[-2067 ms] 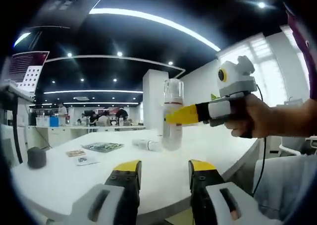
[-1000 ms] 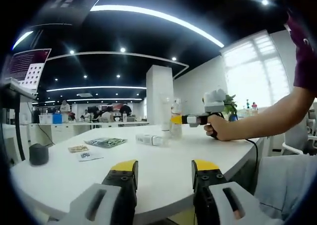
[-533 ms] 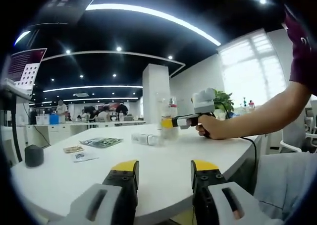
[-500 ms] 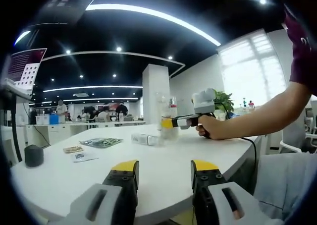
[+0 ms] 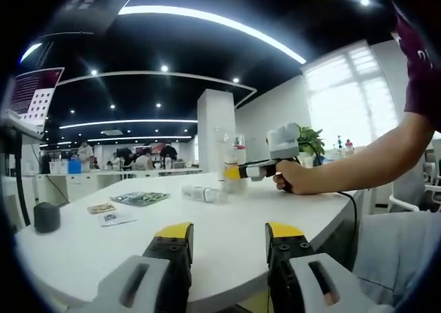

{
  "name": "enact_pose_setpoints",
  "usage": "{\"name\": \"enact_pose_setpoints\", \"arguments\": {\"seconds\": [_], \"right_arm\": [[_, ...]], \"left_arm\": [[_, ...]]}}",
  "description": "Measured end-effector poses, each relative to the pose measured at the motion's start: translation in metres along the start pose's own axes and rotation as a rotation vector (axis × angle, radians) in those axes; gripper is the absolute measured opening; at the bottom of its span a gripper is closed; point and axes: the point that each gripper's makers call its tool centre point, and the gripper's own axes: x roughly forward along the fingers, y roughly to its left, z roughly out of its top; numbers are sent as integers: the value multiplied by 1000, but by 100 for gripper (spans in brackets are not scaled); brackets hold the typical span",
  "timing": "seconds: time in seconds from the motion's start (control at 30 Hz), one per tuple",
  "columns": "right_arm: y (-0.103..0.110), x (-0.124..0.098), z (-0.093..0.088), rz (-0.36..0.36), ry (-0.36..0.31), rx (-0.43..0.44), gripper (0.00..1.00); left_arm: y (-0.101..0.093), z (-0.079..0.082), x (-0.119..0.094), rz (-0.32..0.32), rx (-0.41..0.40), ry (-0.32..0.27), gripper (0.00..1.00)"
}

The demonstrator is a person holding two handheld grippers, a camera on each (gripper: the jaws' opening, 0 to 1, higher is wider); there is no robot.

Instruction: Arrange the skincare products in the storage area until every visible bottle or jar stands upright without overlapping.

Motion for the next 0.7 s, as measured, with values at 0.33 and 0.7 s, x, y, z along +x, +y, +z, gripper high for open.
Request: {"name": "enact_pose_setpoints", "arguments": {"seconds": [0.33,0.7], "right_arm": [[3,0,-5,9,22,3,22],[-12,-15,-1,-33,4,164,21]], "left_arm": [[-1,-2,-1,-3,9,10,43],[0,-4,-2,0,17,23,42]]}}
